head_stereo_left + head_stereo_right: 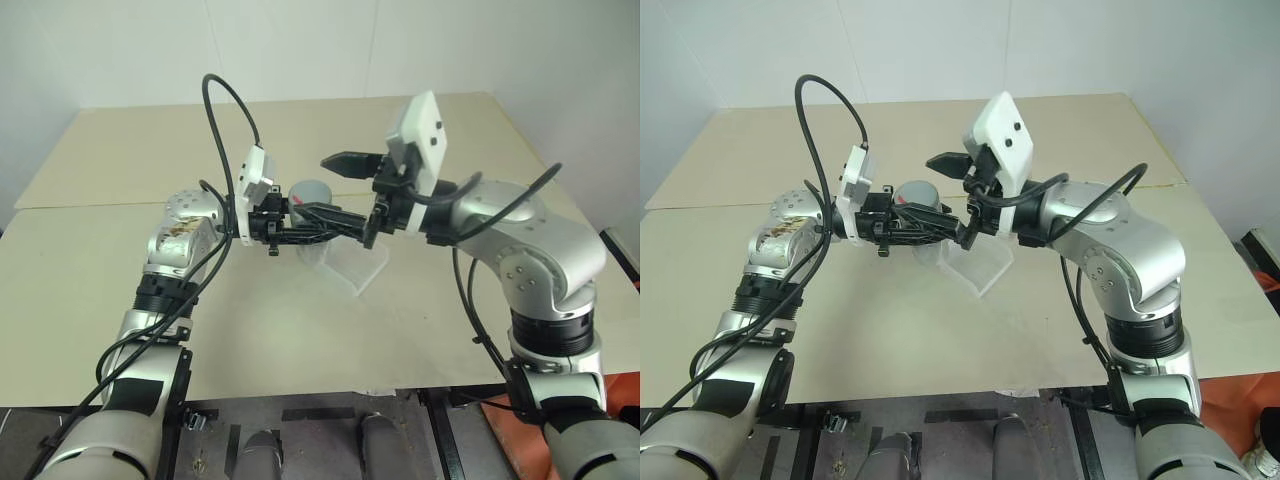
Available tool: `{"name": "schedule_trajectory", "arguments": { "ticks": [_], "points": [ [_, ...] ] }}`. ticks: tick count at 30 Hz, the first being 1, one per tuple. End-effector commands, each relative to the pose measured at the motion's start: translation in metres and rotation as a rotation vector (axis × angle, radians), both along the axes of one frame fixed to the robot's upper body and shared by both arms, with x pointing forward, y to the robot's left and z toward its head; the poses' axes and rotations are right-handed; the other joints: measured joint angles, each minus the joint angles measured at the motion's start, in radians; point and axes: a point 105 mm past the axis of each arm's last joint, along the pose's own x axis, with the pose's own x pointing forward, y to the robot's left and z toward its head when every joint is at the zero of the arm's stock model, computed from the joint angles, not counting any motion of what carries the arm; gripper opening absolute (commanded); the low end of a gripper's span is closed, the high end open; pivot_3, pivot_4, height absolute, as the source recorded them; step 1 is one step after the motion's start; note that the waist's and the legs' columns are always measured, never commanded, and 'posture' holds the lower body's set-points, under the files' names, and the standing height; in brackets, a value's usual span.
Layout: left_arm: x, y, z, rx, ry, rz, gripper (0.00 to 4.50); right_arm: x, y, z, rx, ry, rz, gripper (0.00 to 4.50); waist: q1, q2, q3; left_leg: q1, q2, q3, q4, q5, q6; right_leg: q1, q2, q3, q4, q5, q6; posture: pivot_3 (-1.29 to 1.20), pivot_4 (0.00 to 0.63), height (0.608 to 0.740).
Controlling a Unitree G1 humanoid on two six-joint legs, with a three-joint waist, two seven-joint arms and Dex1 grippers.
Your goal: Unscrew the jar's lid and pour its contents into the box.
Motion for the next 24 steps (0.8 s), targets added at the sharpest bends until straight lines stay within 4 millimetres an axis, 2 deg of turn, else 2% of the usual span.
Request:
{"name": "schedule_trajectory", "arguments": {
  "ticks": [1,9,24],
  "points": [
    [-0.002,-0.001,0.012,-0.011,-0.057,-0.014,1.95,0.000,0.007,0.008,0.002,-0.032,0.001,4.46,0.000,0.000,0.000,0.000,0.000,0.000,0.000,0.000,0.000,0.000,0.000,0.000,0.000,0.000,0.000,0.00,0.150,0.740],
    [-0.003,0.000,0.012,-0.014,-0.060,-0.008,1.95,0.006,0.015,0.005,-0.019,-0.023,0.009,4.46,0.000,0.000,0.000,0.000,0.000,0.000,0.000,0.000,0.000,0.000,0.000,0.000,0.000,0.000,0.000,0.00,0.150,0.740],
    [-0.002,0.003,0.013,-0.012,-0.066,0.004,1.95,0.009,0.017,0.002,-0.016,-0.011,0.021,4.46,0.000,0.000,0.000,0.000,0.000,0.000,0.000,0.000,0.000,0.000,0.000,0.000,0.000,0.000,0.000,0.00,0.150,0.740]
  ]
}}
